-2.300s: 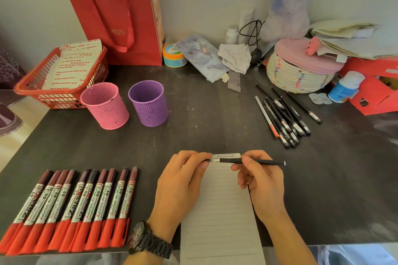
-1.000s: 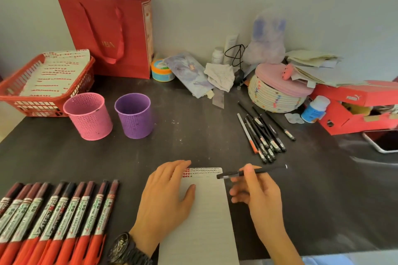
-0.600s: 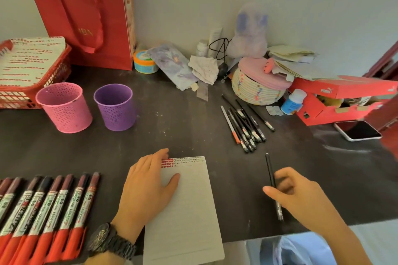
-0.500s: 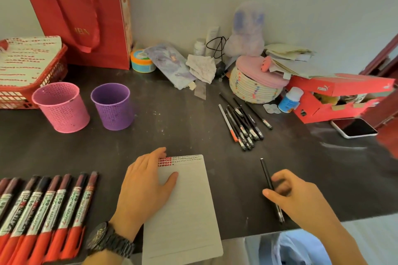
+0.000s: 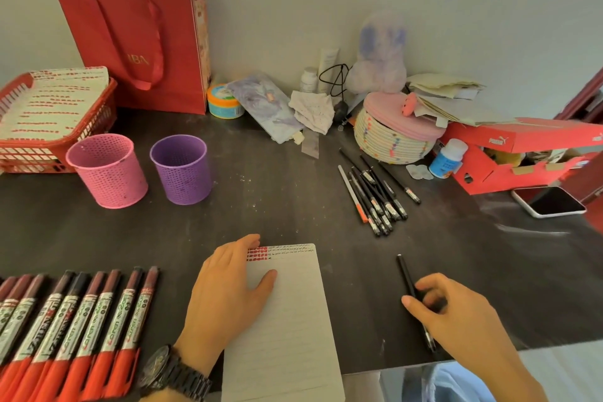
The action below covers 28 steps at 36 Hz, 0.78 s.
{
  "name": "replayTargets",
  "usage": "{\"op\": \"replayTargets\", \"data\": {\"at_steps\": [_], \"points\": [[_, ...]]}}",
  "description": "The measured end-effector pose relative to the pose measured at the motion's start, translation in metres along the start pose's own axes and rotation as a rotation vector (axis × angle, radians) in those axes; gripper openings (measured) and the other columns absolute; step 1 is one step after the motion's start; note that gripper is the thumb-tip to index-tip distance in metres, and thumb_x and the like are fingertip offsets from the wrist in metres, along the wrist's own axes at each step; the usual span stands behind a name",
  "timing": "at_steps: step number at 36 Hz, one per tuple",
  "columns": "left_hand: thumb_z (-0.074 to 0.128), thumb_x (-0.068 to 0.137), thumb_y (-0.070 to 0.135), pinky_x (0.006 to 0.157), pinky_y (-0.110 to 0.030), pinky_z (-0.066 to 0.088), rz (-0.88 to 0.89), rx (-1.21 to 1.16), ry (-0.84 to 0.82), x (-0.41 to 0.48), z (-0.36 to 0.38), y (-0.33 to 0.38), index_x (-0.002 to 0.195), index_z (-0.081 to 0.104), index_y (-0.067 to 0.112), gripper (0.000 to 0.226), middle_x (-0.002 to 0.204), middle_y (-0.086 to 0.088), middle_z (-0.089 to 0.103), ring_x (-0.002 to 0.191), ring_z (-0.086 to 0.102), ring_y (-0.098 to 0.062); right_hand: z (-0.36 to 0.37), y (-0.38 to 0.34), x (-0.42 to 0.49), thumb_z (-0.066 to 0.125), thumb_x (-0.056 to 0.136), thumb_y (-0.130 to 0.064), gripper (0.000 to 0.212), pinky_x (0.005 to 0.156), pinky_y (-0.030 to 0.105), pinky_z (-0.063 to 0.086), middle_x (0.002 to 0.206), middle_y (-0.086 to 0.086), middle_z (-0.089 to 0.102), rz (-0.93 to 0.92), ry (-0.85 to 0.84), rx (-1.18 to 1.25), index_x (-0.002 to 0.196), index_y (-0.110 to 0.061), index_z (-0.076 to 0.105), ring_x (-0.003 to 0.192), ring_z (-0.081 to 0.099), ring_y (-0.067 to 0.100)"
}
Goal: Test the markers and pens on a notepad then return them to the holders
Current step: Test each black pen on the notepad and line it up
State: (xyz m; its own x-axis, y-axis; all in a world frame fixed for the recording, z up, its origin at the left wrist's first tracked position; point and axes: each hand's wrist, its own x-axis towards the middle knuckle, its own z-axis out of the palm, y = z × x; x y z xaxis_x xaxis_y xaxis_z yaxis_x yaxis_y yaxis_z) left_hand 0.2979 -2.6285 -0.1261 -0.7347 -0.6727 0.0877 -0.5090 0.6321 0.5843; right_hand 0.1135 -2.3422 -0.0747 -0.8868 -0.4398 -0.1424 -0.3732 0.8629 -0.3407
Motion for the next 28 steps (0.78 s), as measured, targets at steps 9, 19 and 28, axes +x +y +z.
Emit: {"op": "replayTargets", "data": {"at_steps": [9, 19, 28], "points": [[0.058, 0.086, 0.058, 0.104, -0.022, 0.030, 0.114, 0.039, 0.063, -0.001, -0.001, 0.000, 0.123, 0.058, 0.043, 0.040, 0.122, 0.033, 0.048, 0.121, 0.045, 0.002, -0.011, -0.044, 0.034, 0.052, 0.084, -0.071, 0.032, 0.068, 0.020, 0.044, 0.091, -0.025, 0.060, -0.130, 0.189, 0.049, 0.103, -0.046, 0.055, 0.077, 0.059, -0.006], [0.043, 0.089, 0.066, 0.102, -0.010, 0.015, 0.125, 0.095, 0.024, -0.001, 0.000, -0.001, 0.127, 0.055, 0.047, 0.044, 0.132, 0.034, 0.042, 0.127, 0.033, 0.009, -0.005, -0.114, 0.120, 0.054, 0.097, -0.049, 0.027, 0.068, 0.029, 0.046, 0.098, -0.010, 0.053, -0.159, 0.119, -0.200, 0.115, -0.030, 0.060, 0.084, 0.055, 0.012], [0.038, 0.084, 0.067, 0.099, -0.007, 0.013, 0.161, 0.064, 0.063, 0.002, 0.001, -0.003, 0.122, 0.057, 0.046, 0.048, 0.126, 0.035, 0.043, 0.124, 0.030, 0.011, 0.008, -0.132, 0.133, 0.048, 0.100, -0.044, 0.030, 0.083, 0.039, 0.052, 0.110, 0.002, 0.062, -0.106, 0.084, -0.368, 0.109, -0.019, 0.062, 0.102, 0.064, 0.025]]}}
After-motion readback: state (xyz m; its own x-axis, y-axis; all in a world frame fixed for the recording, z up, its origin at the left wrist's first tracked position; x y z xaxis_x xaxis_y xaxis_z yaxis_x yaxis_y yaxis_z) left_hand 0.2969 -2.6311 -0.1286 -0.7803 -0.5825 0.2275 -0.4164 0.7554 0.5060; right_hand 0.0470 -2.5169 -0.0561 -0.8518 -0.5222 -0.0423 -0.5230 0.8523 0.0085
